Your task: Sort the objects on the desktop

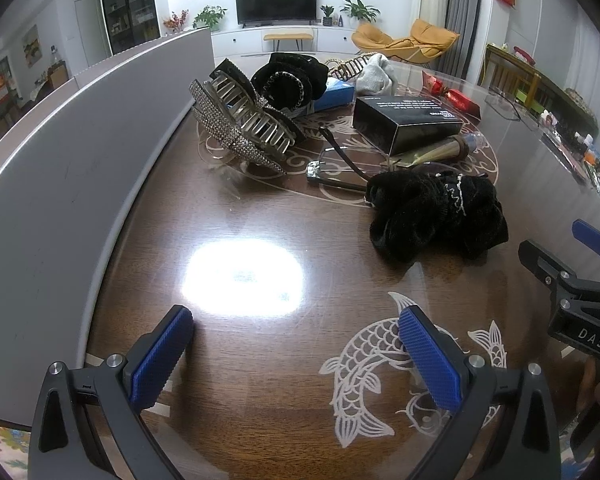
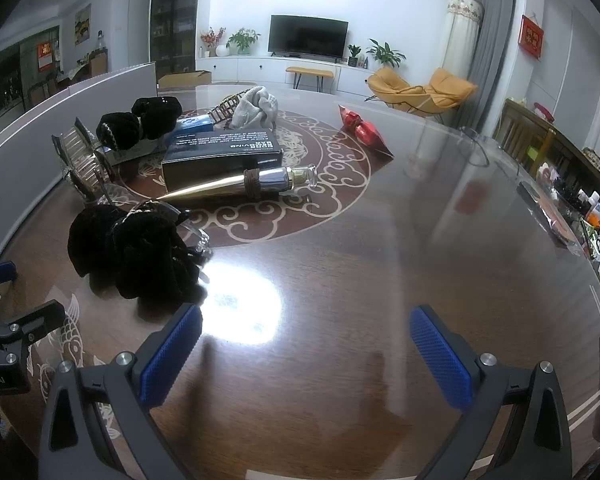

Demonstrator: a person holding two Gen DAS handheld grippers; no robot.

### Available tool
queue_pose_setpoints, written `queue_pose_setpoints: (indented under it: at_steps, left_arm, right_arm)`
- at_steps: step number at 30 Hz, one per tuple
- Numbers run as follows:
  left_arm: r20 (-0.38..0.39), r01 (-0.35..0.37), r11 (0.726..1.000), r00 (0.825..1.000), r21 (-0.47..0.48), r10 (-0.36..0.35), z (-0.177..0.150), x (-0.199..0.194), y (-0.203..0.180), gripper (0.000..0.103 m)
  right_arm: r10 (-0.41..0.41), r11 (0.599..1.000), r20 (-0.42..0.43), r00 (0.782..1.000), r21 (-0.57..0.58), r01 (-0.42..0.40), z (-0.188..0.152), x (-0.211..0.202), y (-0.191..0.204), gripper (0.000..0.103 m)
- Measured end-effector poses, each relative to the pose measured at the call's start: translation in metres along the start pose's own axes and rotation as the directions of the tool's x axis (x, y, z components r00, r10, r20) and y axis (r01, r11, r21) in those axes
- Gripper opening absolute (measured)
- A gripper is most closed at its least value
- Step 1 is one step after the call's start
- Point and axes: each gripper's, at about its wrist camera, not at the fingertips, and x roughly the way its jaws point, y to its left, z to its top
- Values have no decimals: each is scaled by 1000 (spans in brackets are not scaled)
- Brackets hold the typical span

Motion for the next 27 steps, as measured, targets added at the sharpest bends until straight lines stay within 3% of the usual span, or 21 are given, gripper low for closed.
queue_pose_setpoints:
  at_steps: [27]
  left_arm:
    - [-8, 8, 1000, 1000, 6, -8, 2, 3, -1, 103]
  right_arm:
    - [-8, 1000, -25, 1000, -24, 7, -1, 4, 4, 103]
